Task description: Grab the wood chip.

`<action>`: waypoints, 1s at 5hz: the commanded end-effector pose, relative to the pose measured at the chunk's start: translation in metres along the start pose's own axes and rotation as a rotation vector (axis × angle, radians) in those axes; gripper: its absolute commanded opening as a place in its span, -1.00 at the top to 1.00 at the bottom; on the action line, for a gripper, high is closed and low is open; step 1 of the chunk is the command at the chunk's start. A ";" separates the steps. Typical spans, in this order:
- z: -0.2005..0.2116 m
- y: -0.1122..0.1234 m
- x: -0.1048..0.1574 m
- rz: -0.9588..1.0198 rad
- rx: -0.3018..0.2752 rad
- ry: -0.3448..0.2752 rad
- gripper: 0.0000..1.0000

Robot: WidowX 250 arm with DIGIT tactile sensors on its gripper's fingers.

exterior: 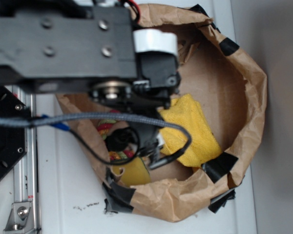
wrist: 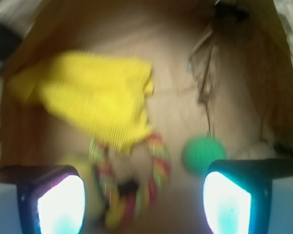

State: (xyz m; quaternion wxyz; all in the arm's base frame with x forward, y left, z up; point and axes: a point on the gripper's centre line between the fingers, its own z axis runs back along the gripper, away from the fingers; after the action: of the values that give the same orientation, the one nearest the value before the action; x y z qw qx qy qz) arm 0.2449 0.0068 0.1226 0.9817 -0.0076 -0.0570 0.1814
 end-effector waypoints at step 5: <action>-0.063 0.073 0.070 0.132 0.068 -0.072 -1.00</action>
State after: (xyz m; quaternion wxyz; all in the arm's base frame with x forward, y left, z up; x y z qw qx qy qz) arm 0.2843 0.0791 0.0481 0.9701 0.0261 -0.0602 0.2338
